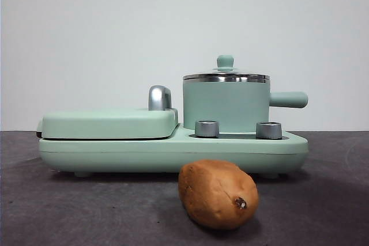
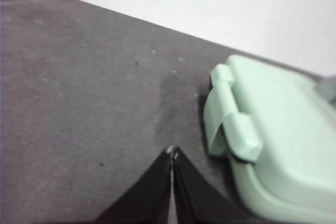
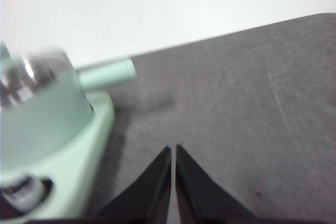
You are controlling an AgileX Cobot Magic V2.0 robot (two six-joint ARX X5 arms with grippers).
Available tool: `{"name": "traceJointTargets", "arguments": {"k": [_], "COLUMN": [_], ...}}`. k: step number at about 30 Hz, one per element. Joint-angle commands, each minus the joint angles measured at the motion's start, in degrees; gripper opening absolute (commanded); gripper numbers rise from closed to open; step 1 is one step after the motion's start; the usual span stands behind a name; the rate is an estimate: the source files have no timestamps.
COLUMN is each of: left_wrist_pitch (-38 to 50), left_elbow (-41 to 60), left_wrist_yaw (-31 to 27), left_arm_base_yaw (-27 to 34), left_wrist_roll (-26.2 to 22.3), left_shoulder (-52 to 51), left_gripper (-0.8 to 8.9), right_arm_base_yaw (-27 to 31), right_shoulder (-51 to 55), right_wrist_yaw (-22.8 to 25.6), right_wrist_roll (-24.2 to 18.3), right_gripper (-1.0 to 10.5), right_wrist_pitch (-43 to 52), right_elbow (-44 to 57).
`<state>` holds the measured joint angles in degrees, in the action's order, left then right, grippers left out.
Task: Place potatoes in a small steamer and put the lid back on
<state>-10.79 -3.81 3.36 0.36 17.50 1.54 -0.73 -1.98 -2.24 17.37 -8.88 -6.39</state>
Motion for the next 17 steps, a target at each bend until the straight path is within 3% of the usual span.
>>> {"name": "traceJointTargets", "arguments": {"k": [1,9,17], "left_wrist_pitch": [0.7,-4.4,-6.4], "left_elbow": [-3.4,-15.7,-28.9], "left_wrist_yaw": [0.3,3.6,13.8], "left_arm_base_yaw": [-0.1,-0.2,-0.2], "left_wrist_roll": [4.9,2.1,-2.8], "left_shoulder": [1.6,13.9,31.7], "left_gripper": [0.09,0.08,0.08], "right_arm_base_yaw": [-0.3,-0.7,-0.7], "right_shoulder": [-1.7,-12.0,-25.6], "right_wrist_yaw": [-1.0,-9.0,-25.1], "right_wrist_roll": [4.8,3.0,-3.2], "right_gripper": [0.1,0.1,0.1], "right_wrist_pitch": [-1.0,-11.9,-18.7], "right_elbow": [-4.5,-21.2,-34.4]}}
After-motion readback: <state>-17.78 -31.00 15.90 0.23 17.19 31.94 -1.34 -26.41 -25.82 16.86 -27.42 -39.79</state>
